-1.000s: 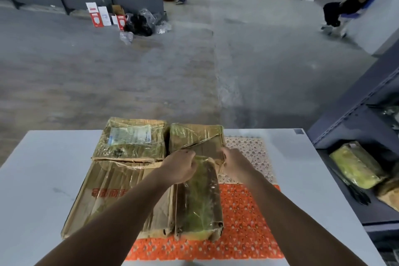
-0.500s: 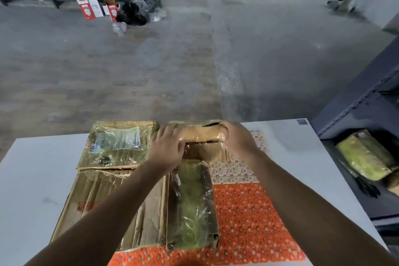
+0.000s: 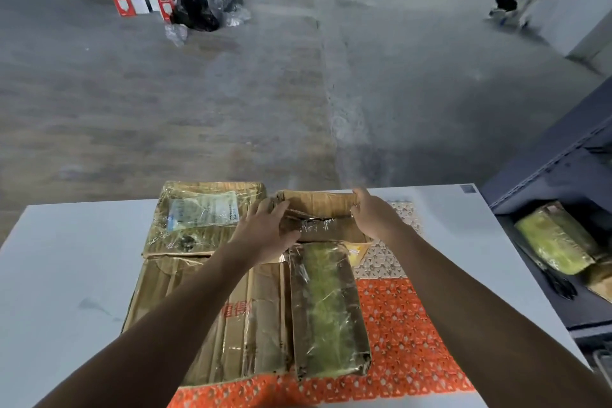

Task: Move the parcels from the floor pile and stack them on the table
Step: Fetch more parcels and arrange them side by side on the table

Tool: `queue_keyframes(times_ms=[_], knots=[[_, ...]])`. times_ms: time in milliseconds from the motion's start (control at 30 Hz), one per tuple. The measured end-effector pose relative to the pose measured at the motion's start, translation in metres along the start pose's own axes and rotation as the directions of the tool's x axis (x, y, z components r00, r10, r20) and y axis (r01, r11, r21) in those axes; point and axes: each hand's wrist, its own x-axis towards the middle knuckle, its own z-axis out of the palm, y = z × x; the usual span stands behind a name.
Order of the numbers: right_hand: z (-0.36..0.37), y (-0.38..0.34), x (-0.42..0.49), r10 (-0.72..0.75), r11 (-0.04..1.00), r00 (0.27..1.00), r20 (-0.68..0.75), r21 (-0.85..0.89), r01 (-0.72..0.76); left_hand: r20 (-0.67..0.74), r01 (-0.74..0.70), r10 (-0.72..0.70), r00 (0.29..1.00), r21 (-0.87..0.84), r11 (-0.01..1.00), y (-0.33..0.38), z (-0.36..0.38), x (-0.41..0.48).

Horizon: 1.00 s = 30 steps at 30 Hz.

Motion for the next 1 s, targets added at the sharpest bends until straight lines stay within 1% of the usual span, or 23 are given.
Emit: queue_keyframes(times_ms=[133,267,333,400,433,500,600,667,767,867,1000], knots=[[0.003,-0.006,-0.001,0.008,1.000,1.000,-0.005,-0.018,-0.008,0.029,-0.057,0.054,0.998,0.102,0.993,-0.003,-0.002,-0.006],[0.005,-0.009,-0.003,0.020,0.999,1.000,-0.006,-0.048,-0.020,0.034,-0.071,0.067,0.997,0.117,0.991,-0.002,0.001,-0.006],[0.007,-0.009,0.001,0.041,0.998,0.999,-0.035,-0.042,-0.043,-0.045,-0.061,0.062,0.997,0.028,0.998,-0.007,0.000,-0.007],[0.009,-0.013,0.006,0.051,0.997,0.994,-0.094,-0.057,-0.057,-0.155,-0.014,0.003,0.988,-0.070,0.997,-0.018,-0.006,-0.008],[0.010,-0.015,0.010,0.051,0.996,0.991,-0.120,-0.068,-0.060,-0.183,0.015,-0.030,0.983,-0.086,0.996,-0.024,-0.009,-0.008],[0.012,-0.018,0.018,0.054,0.995,0.987,-0.154,-0.073,-0.066,-0.191,0.064,-0.080,0.978,-0.088,0.994,-0.036,-0.015,-0.011],[0.014,-0.021,0.028,0.075,0.994,0.978,-0.192,-0.068,-0.089,-0.157,0.120,-0.133,0.979,-0.087,0.989,-0.051,-0.018,-0.015],[0.016,-0.022,0.032,0.095,0.991,0.973,-0.210,-0.074,-0.112,-0.104,0.126,-0.129,0.986,-0.039,0.991,-0.057,-0.019,-0.019],[0.019,-0.024,0.033,0.125,0.986,0.964,-0.235,-0.079,-0.148,-0.032,0.095,-0.093,0.995,0.094,0.991,-0.058,-0.019,-0.020],[0.020,-0.026,0.033,0.150,0.983,0.958,-0.245,-0.065,-0.171,0.047,0.027,-0.033,0.998,0.132,0.991,-0.054,-0.019,-0.016],[0.015,-0.026,0.028,0.159,0.985,0.962,-0.221,-0.034,-0.170,0.103,-0.055,0.037,0.994,0.183,0.982,-0.052,-0.019,-0.010]])
